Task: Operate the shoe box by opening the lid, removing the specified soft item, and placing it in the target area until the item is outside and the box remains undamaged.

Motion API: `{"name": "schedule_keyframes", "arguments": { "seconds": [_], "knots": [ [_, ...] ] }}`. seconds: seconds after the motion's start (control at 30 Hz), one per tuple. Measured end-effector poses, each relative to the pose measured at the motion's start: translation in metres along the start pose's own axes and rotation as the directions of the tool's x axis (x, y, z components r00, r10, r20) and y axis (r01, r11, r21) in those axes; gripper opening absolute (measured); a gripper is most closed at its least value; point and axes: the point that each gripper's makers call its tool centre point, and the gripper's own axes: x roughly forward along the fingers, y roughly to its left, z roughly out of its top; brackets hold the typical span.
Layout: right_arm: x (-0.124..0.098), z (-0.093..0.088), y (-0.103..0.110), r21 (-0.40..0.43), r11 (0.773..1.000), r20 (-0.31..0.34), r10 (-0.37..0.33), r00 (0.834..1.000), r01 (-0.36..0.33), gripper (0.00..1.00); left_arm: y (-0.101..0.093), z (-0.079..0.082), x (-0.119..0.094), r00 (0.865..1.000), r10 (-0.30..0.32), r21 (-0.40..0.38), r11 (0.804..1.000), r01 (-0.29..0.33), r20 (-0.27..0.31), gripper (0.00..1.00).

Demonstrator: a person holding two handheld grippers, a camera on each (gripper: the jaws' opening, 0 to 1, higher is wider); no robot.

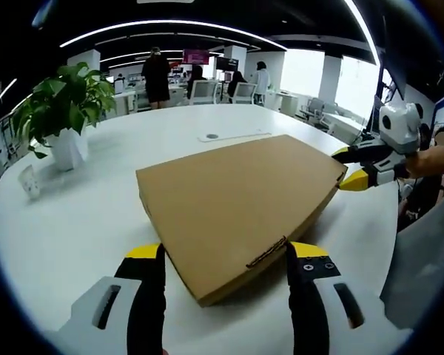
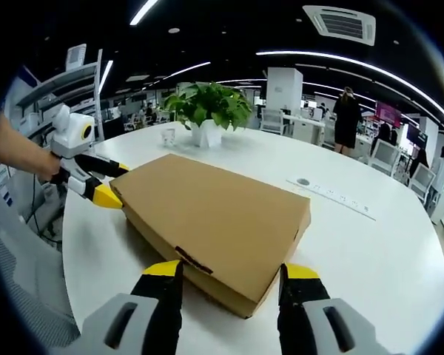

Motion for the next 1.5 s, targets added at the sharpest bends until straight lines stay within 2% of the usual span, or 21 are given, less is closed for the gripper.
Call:
{"name": "schedule_keyframes", "arguments": {
  "seconds": [0.9,1.5],
  "knots": [
    [-0.014,-0.007,0.051,0.023,0.999,-0.008,-0.025,1.000,0.026,0.48,0.007,-0.024,-0.037,0.999,-0.039,0.029,0.999,0.039,-0.022,0.67],
    [-0.017,-0.009,0.084,0.024,1.000,-0.015,-0.015,1.000,0.015,0.47,0.016,-0.041,-0.063,0.998,-0.052,0.035,0.998,0.053,-0.045,0.67]
  ]
}}
